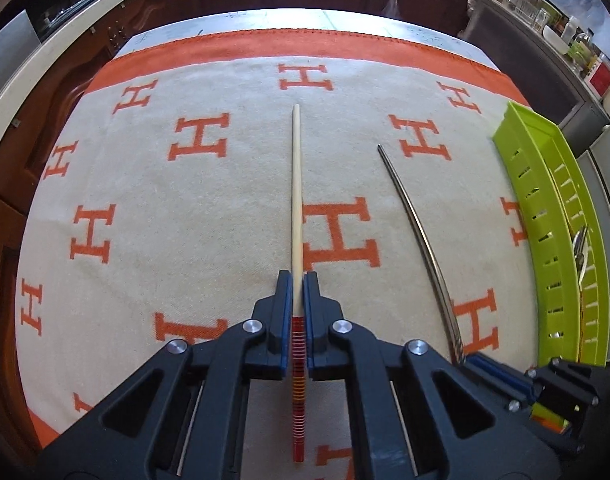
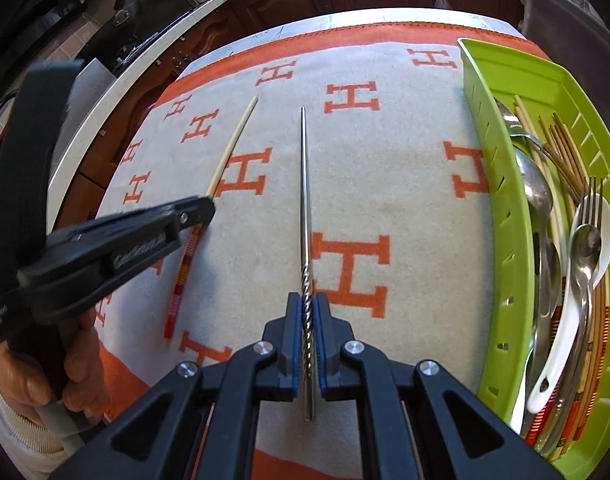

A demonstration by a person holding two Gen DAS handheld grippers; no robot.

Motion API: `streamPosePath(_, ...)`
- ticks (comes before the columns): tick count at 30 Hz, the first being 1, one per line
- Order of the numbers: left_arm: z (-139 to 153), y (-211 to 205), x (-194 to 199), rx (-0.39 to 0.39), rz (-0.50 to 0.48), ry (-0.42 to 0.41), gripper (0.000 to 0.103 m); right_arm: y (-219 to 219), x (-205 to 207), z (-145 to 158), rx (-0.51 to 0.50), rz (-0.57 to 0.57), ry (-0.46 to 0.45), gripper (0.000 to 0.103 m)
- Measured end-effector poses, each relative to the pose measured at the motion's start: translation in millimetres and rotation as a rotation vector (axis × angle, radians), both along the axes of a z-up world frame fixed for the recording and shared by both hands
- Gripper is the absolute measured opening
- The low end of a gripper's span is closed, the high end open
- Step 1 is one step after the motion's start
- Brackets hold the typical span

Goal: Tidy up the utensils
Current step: 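Lift both chopsticks and carry them toward the green tray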

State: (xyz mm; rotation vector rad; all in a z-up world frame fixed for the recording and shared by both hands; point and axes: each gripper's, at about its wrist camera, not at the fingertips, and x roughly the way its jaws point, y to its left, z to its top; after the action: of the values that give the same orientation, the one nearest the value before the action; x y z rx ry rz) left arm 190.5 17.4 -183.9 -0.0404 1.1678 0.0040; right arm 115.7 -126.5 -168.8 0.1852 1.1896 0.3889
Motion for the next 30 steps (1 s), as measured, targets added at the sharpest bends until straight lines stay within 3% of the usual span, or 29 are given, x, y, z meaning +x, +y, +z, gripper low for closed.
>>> streamPosePath(5,0.0,8.1,-10.3,-0.027,0.003,-0.015,0.004,9.3,4.2,1.4,-0.049,-0.007,-0.044,0.008)
streamPosePath(11,0.2,5.5,-24.4,-0.001,-0.031,-0.052,0.009,28.2,5.9,3.0,-0.124,0.036,-0.13,0.025)
streamPosePath(15,0.1,9.4,-27.8,-0.044,-0.046,-0.058,0.028,31.9,4.8,2.7,-0.152,0.043,-0.157,0.026)
streamPosePath(16,0.1,10.6,-29.0,-0.044,-0.043,-0.061,0.037,31.8,4.0,2.6,-0.157,0.047,-0.164,0.027)
streamPosePath(18,-0.6,13.2,-32.0,-0.03,-0.034,-0.072,0.043,33.5,2.7,2.2,-0.174,0.058,-0.176,0.027)
streamPosePath(30,-2.2,12.4,-33.2,0.001,-0.017,-0.095,0.039,40.7,-0.2,1.5,-0.207,0.061,-0.197,0.029)
